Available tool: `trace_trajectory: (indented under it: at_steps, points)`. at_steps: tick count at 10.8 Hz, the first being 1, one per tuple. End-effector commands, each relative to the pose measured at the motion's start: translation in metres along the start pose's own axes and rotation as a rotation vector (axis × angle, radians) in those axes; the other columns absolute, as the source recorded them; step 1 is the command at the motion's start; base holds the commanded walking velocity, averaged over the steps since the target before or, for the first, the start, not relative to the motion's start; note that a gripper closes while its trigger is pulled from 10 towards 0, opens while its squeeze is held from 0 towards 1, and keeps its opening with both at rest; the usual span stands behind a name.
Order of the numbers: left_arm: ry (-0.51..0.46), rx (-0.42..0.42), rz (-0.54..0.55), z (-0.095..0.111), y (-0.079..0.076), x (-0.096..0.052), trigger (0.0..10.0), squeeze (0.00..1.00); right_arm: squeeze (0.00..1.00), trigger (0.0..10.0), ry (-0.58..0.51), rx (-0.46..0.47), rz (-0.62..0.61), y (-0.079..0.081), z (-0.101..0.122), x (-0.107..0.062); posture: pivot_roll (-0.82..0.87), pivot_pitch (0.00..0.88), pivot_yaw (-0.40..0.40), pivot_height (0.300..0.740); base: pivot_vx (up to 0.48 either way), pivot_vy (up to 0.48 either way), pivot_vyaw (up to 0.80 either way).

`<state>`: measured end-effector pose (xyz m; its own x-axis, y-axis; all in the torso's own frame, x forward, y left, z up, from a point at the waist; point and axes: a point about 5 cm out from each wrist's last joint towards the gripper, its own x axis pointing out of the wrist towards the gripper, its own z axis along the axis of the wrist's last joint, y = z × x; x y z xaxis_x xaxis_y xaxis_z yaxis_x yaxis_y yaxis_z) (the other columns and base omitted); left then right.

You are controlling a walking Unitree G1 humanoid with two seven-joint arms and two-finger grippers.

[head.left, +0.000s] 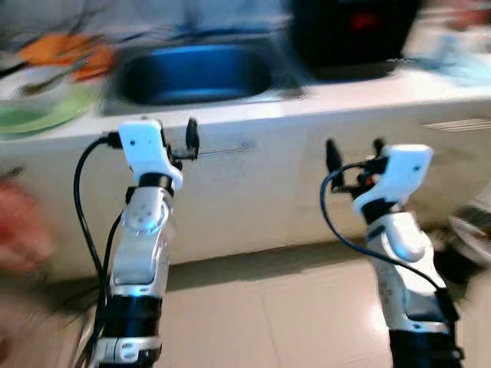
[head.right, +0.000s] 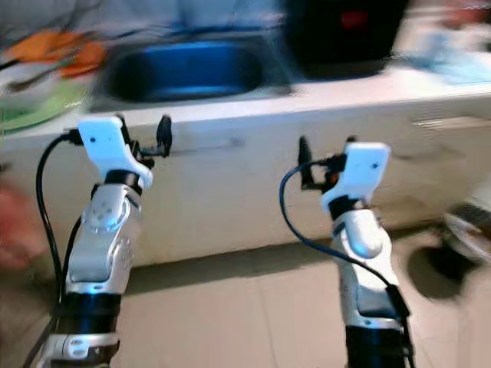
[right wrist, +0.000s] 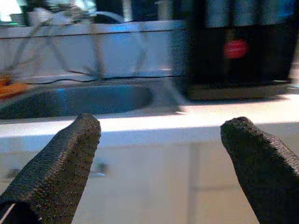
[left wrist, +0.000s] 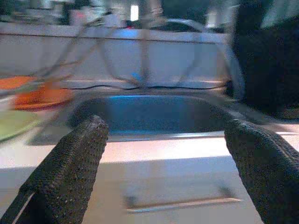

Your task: Kitchen organization

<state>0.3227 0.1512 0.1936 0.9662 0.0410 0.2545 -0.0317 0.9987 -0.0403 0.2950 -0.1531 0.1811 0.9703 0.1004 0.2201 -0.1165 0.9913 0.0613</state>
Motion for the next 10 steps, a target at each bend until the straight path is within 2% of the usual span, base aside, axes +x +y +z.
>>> trace_trajectory:
  at_steps: [1, 7, 8, 10]
  points:
    - [-0.014, 0.014, 0.039, 0.0024, 0.0056, 0.0006, 10.0, 0.0, 0.0, 10.0, -0.024, 0.011, 0.052, 0.0107, 0.0068, 0.0011, 0.07, 0.0, 0.031, 0.74, 0.39, 0.281, 0.0]
    - [-0.002, 0.008, 0.044, -0.0007, 0.0044, -0.001, 10.0, 0.0, 0.0, 10.0, -0.012, 0.012, 0.08, 0.015, 0.0055, -0.001, 0.07, 0.0, 0.032, 0.74, 0.387, 0.284, 0.0]
    - [0.0, 0.009, 0.044, -0.001, 0.0042, -0.0008, 10.0, 0.0, 0.0, 10.0, -0.011, 0.012, 0.078, 0.0141, 0.0054, -0.0004, 0.07, 0.0, 0.031, 0.74, 0.259, 0.292, 0.0]
    - [0.002, 0.013, 0.048, -0.0015, 0.0042, -0.0005, 10.0, 0.0, 0.0, 10.0, -0.006, 0.014, 0.076, 0.0134, 0.0047, 0.0004, 0.08, 0.0, 0.029, 0.74, 0.0, 0.0, 0.44]
